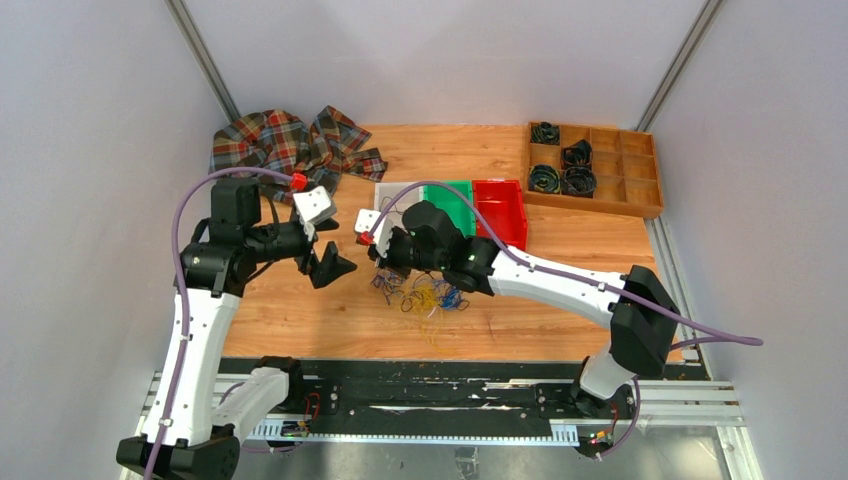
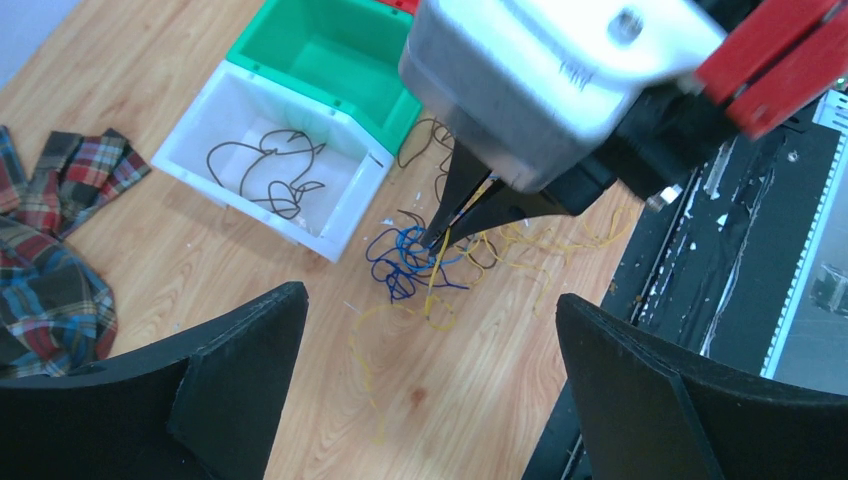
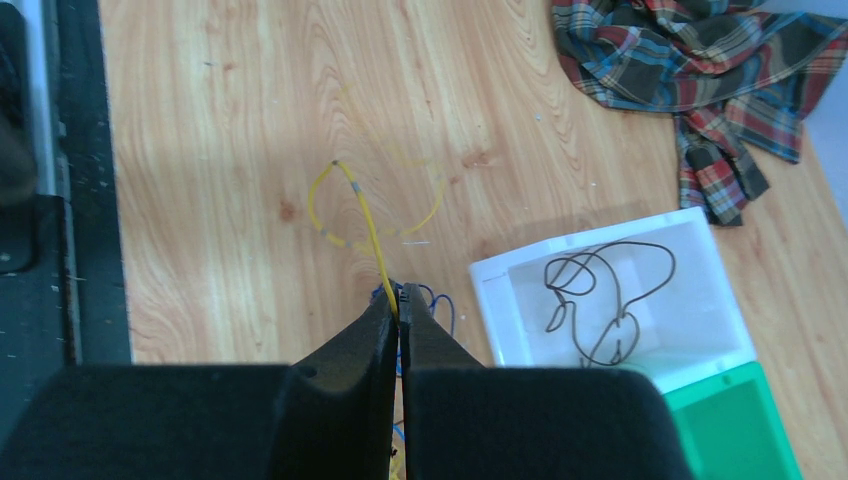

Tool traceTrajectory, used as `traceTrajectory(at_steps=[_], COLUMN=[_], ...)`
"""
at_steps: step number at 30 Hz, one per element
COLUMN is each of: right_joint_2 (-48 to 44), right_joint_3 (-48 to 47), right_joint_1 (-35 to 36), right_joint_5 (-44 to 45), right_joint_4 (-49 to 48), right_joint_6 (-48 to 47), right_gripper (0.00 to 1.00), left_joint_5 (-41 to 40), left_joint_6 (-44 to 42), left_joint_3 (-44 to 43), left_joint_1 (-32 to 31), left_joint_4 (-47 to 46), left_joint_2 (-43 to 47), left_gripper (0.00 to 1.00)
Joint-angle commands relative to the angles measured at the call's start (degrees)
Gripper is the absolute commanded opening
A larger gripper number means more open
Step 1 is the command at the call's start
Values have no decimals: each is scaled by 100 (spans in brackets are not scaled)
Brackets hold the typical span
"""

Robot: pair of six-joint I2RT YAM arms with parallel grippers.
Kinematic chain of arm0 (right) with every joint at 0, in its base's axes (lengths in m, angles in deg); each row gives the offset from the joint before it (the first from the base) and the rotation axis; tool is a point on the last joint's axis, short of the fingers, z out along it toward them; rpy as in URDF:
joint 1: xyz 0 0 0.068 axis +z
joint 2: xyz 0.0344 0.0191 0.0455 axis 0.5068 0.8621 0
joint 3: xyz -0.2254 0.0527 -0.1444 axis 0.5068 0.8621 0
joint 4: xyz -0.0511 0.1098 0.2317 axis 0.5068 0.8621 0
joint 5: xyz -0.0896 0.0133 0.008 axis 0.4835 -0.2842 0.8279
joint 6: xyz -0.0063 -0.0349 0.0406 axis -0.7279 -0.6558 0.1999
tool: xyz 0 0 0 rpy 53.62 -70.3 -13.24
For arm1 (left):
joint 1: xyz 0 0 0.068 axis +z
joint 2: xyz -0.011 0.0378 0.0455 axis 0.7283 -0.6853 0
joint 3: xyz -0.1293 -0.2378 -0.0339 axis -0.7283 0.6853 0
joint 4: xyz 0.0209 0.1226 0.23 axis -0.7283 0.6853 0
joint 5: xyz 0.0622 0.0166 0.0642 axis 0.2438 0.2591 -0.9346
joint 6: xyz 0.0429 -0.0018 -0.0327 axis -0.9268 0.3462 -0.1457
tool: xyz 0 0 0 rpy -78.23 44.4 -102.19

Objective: Untangle the cables
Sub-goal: Untie the cable.

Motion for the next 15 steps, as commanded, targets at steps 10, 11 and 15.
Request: traceTrajectory(at_steps=[10, 11, 15], right_joint_2=[-533, -545, -557], right_joint_3=[493, 521, 536], right_joint_1=[-213, -213, -213], right_joint_5=[-797, -824, -871], right_joint_4=[-1004, -1095, -1174], right_joint_6=[829, 861, 934], right_gripper=[1, 1, 1], left_joint_5=[-223, -205, -115], left_joint_6=[-264, -232, -122], left_joint_3=[13, 4, -43], left_joint_1=[-270, -304, -477], left_joint_4=[48, 46, 45], left_joint_2=[-496, -548, -688], left_gripper=[88, 88, 78])
